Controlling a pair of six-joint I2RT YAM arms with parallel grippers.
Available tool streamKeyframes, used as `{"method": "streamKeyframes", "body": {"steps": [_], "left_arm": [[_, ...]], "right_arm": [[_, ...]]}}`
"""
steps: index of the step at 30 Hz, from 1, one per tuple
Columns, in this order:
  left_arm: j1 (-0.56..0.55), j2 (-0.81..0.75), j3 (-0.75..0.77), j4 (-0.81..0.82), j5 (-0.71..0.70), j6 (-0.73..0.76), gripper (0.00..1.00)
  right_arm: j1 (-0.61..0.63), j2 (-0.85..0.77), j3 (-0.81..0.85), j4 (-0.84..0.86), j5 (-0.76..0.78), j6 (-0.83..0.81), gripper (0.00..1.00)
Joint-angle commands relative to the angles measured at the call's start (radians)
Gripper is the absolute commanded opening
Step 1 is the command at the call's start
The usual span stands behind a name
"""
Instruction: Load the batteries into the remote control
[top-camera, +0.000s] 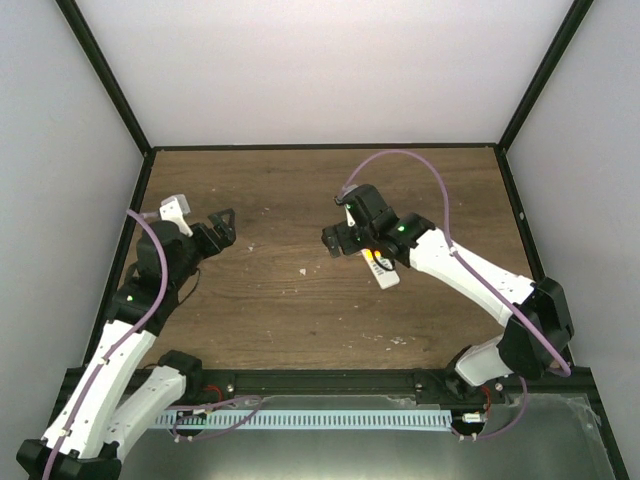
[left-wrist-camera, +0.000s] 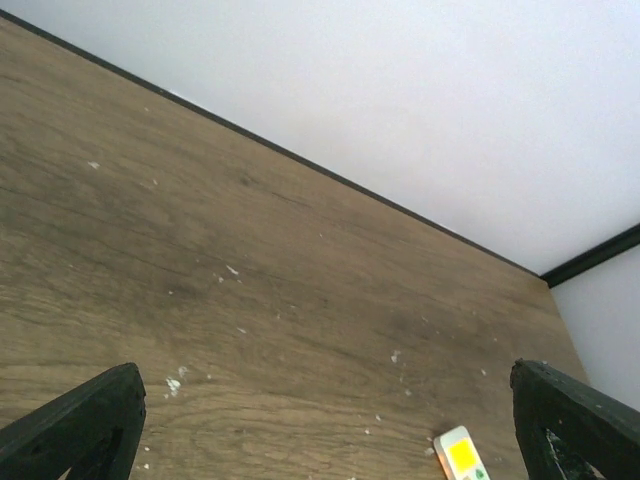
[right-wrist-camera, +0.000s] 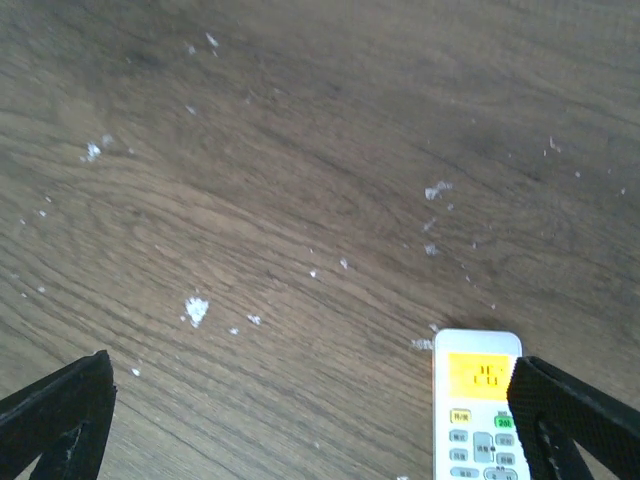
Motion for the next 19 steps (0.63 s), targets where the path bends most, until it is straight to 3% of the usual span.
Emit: {"method": "streamKeyframes", "body": {"steps": [1,19], "left_arm": [[0.004,0.016,0.049,-0.08,-0.081,0.042,1.0],[0.003,0.009,0.028,-0.067,-0.114,0.022,1.0]], "right_arm": [[-0.004,-0.071,0.015,0.087,-0.018,0.015,1.0],[-0.005,-0.077,0.025,0.078,-0.009,0.014,1.0]]}}
